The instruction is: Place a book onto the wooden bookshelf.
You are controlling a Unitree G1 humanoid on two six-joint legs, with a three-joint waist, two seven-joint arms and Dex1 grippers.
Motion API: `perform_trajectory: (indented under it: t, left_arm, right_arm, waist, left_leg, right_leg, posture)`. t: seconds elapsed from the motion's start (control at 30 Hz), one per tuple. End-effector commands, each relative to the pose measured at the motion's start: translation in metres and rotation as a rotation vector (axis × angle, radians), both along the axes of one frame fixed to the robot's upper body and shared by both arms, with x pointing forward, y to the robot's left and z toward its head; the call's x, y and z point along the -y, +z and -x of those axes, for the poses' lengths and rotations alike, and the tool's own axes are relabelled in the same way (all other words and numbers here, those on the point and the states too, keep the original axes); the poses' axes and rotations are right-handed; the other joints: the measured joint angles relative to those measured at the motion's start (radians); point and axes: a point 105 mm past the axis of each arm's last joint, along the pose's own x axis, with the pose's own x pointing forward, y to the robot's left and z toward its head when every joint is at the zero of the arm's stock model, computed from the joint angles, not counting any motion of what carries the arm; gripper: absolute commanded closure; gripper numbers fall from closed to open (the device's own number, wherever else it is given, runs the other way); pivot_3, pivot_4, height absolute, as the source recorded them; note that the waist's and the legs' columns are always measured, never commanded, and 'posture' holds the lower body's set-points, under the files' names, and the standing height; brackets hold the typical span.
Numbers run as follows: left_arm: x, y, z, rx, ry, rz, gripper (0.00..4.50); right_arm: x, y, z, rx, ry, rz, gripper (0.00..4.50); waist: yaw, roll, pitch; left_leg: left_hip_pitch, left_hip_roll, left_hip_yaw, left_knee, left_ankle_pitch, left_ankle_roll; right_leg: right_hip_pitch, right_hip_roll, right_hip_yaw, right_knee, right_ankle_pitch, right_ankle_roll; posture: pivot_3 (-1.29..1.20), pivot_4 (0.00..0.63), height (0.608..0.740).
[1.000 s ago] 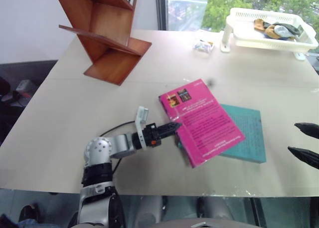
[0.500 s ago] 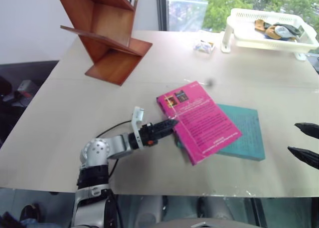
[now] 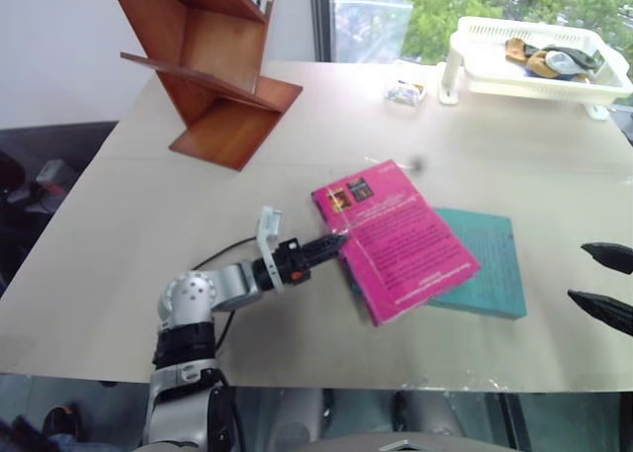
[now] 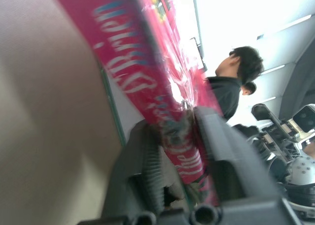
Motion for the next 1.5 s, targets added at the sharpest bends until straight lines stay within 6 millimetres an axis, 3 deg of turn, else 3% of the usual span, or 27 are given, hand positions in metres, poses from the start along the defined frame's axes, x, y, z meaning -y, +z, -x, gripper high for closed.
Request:
perform_trajectory:
  t: [0.03, 0.3, 0.37, 0.43, 0.63, 0.8, 0.93, 1.1, 1.17, 1.3, 1.5]
  left_arm:
    - [-0.006, 0.011, 0.000, 0.026, 0.010, 0.042, 3.92]
    - [-0.014, 0.052, -0.005, 0.173, 0.022, 0.126, 3.92]
    - [-0.015, 0.062, -0.009, 0.236, 0.039, 0.079, 3.92]
    - [-0.017, 0.071, -0.014, 0.325, 0.062, -0.006, 3.92]
    - [-0.021, 0.128, -0.015, 0.731, 0.011, -0.241, 3.92]
    - [-0.022, 0.180, -0.020, 1.178, 0.006, -0.529, 3.92]
    - [-0.025, 0.216, -0.023, 1.514, 0.013, -0.737, 3.92]
    - [-0.038, 0.235, -0.029, 1.899, -0.045, -1.136, 3.92]
    - [-0.035, 0.261, -0.020, 2.098, -0.060, -1.254, 3.92]
    - [-0.042, 0.281, -0.014, 2.219, -0.086, -1.356, 3.92]
    - [-0.073, 0.300, -0.014, 2.258, -0.119, -1.617, 3.92]
  right_arm:
    - [0.002, 0.005, 0.001, 0.026, -0.001, 0.012, 0.00]
    - [0.001, 0.004, 0.002, 0.023, 0.002, 0.005, 0.00]
    - [0.001, 0.005, 0.002, 0.022, 0.008, 0.001, 0.00]
    - [0.000, 0.007, 0.003, 0.024, 0.022, -0.009, 0.00]
    - [-0.005, 0.022, 0.004, 0.059, 0.073, -0.052, 0.00]
    - [-0.009, 0.046, 0.005, 0.111, 0.163, -0.176, 0.00]
    - [-0.002, 0.069, 0.003, 0.135, 0.223, -0.299, 0.00]
    - [0.016, 0.095, -0.002, 0.189, 0.233, -0.389, 0.00]
    - [0.021, 0.100, -0.006, 0.212, 0.229, -0.408, 0.00]
    - [0.025, 0.101, -0.009, 0.228, 0.226, -0.412, 0.00]
    - [0.031, 0.098, -0.011, 0.238, 0.216, -0.415, 0.00]
  waist:
    - [-0.001, 0.000, 0.000]
    - [0.000, -0.002, 0.001]
    - [0.000, -0.003, 0.002]
    - [0.000, -0.003, 0.002]
    - [-0.001, -0.005, 0.004]
    - [0.000, -0.005, 0.004]
    - [0.000, -0.005, 0.005]
    - [-0.002, -0.005, 0.005]
    - [-0.001, -0.007, 0.009]
    - [0.001, -0.010, 0.012]
    - [-0.004, -0.009, 0.014]
  left_leg:
    - [0.000, 0.000, 0.000, 0.000, 0.000, 0.000]
    - [-0.001, 0.000, 0.000, 0.000, 0.000, 0.000]
    - [-0.001, 0.000, 0.000, 0.000, 0.000, 0.000]
    - [-0.001, 0.000, 0.000, 0.000, 0.000, 0.000]
    - [-0.001, 0.000, 0.000, -0.001, 0.000, 0.000]
    - [-0.001, -0.001, 0.001, -0.001, 0.000, 0.000]
    - [-0.002, -0.001, 0.001, -0.002, 0.000, 0.000]
    - [-0.002, 0.000, 0.003, -0.003, -0.001, 0.002]
    - [-0.003, 0.000, 0.004, -0.003, -0.001, 0.002]
    - [-0.006, 0.000, 0.003, -0.001, -0.002, 0.003]
    - [-0.006, 0.000, 0.005, -0.001, -0.002, 0.003]
  right_leg:
    - [0.000, 0.000, 0.000, 0.000, 0.000, 0.000]
    - [-0.001, 0.000, 0.000, 0.000, 0.000, 0.000]
    - [-0.001, 0.000, 0.000, 0.000, 0.000, 0.000]
    - [-0.001, 0.000, 0.000, 0.000, 0.000, 0.000]
    - [-0.001, 0.001, 0.000, -0.001, 0.000, 0.000]
    - [-0.001, 0.001, 0.000, -0.003, 0.000, 0.000]
    - [-0.001, 0.001, 0.000, -0.004, 0.000, 0.000]
    - [-0.002, 0.001, 0.002, -0.007, 0.000, 0.000]
    - [-0.003, 0.002, 0.002, -0.007, 0.000, 0.000]
    - [-0.004, 0.003, 0.000, -0.007, 0.000, 0.001]
    - [-0.006, 0.005, 0.002, -0.004, -0.001, 0.002]
  posture:
    - [0.00, 0.150, 0.740]
    - [0.00, 0.150, 0.740]
    - [0.00, 0.150, 0.740]
    - [0.00, 0.150, 0.740]
    - [0.00, 0.150, 0.740]
    - [0.00, 0.150, 0.740]
    - [0.00, 0.150, 0.740]
    - [0.00, 0.150, 0.740]
    - [0.00, 0.150, 0.740]
    - [0.00, 0.150, 0.740]
    - [0.00, 0.150, 0.740]
